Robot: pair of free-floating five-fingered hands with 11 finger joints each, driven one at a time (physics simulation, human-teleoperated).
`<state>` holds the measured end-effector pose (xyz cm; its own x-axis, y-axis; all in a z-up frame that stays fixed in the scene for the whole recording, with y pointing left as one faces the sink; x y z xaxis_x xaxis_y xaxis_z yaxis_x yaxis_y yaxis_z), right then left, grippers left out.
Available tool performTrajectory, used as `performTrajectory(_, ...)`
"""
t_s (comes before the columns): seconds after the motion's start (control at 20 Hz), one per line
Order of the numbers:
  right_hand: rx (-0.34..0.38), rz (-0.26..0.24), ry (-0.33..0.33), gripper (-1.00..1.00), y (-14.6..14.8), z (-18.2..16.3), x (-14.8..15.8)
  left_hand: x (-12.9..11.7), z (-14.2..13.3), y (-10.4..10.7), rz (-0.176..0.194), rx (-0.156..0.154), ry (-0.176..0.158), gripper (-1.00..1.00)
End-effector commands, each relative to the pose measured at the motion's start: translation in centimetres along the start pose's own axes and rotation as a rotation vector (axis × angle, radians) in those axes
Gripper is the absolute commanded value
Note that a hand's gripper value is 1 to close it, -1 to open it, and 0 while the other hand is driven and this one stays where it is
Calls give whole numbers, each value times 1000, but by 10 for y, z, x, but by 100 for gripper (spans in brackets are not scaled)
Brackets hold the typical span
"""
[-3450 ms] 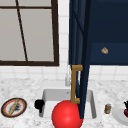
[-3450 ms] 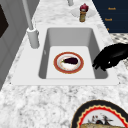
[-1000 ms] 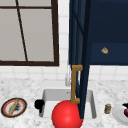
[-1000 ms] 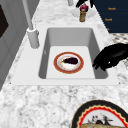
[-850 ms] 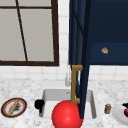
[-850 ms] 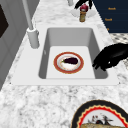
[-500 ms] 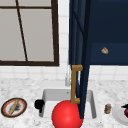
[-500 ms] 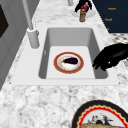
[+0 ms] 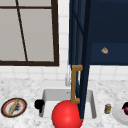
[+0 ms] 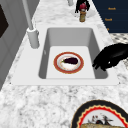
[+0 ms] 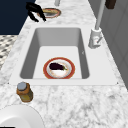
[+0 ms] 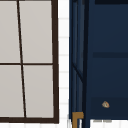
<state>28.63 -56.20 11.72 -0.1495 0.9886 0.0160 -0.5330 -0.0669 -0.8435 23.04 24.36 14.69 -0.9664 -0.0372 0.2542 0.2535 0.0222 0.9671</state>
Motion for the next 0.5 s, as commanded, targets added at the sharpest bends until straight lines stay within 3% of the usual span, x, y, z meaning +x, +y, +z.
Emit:
performTrajectory(0.0,-57,-35,70,100,-4,-6,-1,0,0,0,0,0,0,0)
performTrajectory(0.3,4,-64,59,100,-42,1,2,0,0,0,0,0,0,0)
performTrajectory(0.45,-13,-58,81,100,-51,8,13,0,0,0,0,0,0,0)
